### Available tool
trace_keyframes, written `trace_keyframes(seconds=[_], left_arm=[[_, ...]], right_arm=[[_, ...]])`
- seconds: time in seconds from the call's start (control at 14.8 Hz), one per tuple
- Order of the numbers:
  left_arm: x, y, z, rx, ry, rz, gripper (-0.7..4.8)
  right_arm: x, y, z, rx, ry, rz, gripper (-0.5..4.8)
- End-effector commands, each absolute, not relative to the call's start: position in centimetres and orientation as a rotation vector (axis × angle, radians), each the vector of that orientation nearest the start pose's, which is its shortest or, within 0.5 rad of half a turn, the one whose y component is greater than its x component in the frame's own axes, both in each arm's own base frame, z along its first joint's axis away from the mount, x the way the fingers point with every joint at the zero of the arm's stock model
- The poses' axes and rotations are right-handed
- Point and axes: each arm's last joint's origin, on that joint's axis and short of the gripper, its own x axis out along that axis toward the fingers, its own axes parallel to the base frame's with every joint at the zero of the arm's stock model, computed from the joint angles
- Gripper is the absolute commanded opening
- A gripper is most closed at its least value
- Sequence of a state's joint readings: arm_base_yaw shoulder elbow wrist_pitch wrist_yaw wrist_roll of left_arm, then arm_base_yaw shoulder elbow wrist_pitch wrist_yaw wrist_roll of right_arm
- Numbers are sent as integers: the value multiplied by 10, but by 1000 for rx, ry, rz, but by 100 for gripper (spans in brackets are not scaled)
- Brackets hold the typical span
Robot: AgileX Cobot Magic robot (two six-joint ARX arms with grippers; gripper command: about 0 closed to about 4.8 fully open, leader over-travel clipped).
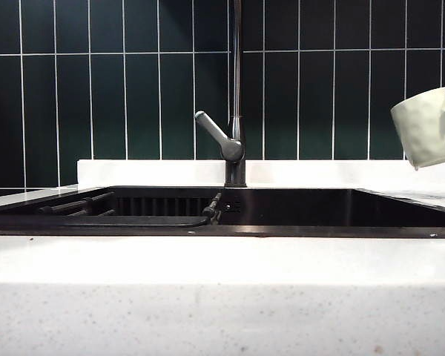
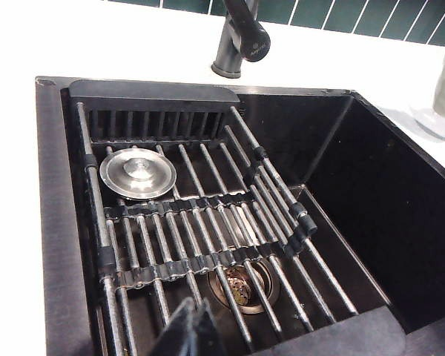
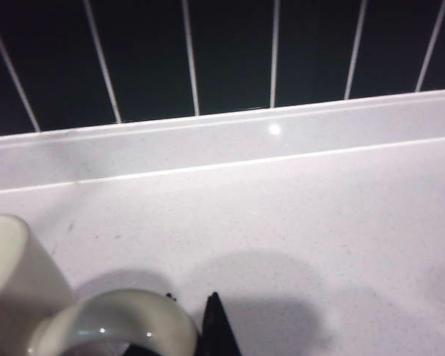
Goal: Pick up the mug next to the sink, go to the faucet to get some water, pour the water into the sink, and finally put the mug back to its place.
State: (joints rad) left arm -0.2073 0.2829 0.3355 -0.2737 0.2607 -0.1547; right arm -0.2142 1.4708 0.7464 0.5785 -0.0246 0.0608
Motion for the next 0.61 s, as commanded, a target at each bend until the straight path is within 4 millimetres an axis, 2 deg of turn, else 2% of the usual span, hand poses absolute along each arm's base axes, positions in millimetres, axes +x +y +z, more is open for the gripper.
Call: trace_keyframes(seconds=[0.07,0.61], left_arm=[[97,-28,231,-160,250,-451,-6],[97,-28,229,-160,263,-450,-6]], right_arm=[[302,-64,236,108,85,-195,-1],[300,-64,226,118,171,-198,-1]])
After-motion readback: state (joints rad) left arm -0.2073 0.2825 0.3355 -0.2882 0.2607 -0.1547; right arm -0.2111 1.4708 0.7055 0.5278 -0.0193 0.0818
